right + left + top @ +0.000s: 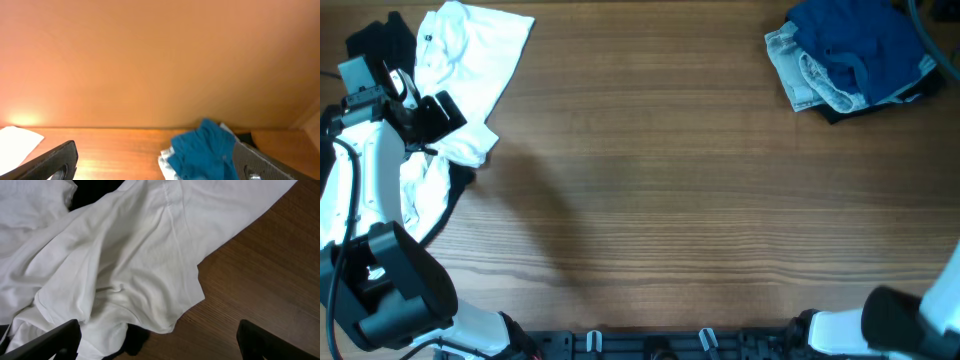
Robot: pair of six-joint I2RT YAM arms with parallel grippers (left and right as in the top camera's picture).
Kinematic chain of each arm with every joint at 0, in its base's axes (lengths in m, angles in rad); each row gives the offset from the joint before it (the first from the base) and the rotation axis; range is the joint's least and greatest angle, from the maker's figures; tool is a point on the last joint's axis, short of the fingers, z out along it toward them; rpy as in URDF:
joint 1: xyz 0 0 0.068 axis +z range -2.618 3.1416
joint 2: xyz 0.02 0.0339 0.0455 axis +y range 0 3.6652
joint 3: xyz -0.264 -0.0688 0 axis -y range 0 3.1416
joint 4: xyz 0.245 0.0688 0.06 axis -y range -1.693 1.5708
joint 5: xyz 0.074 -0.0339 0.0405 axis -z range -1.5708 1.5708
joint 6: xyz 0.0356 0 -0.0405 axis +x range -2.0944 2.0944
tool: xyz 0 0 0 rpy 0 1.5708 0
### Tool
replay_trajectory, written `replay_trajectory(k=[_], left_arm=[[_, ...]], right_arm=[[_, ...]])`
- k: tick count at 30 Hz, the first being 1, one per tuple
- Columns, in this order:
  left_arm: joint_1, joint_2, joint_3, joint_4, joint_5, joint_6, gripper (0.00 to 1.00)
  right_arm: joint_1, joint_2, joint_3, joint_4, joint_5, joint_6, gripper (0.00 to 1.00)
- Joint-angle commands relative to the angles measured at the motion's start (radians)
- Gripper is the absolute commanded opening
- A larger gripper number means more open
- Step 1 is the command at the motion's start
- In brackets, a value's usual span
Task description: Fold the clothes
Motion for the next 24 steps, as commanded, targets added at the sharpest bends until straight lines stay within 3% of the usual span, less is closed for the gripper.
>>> replay_trajectory(k=[1,11,16,20,23,24], left_arm=[[0.007,0.010,-0.006,0.002,0.016,-0.002,1.00],[0.007,0.010,-0.006,0.002,0.016,-0.002,1.00],[0.007,0.010,-0.006,0.002,0.016,-0.002,1.00],[0.007,0.010,-0.006,0.002,0.016,-0.002,1.00],[0.007,0.010,-0.006,0.002,0.016,-0.002,1.00],[0.007,0.010,-0.006,0.002,0.016,-0.002,1.00]], right_arm=[[0.001,-0.023,-0.008,-0.010,-0.026,0.029,1.00],[0.024,-0.051,-0.008,-0.112,0.009,0.011,1.00],[0.144,-0.184,-0.025,0.024,0.023,-0.034,1.00],[0.224,-0.298,-0.298,0.342,0.023,-0.034,1.00],[0.289,-0.449,-0.763,0.703,0.053,-0.034,1.00],[0.306,-0.492,-0.859,0.728,0.069,-0.034,1.00]])
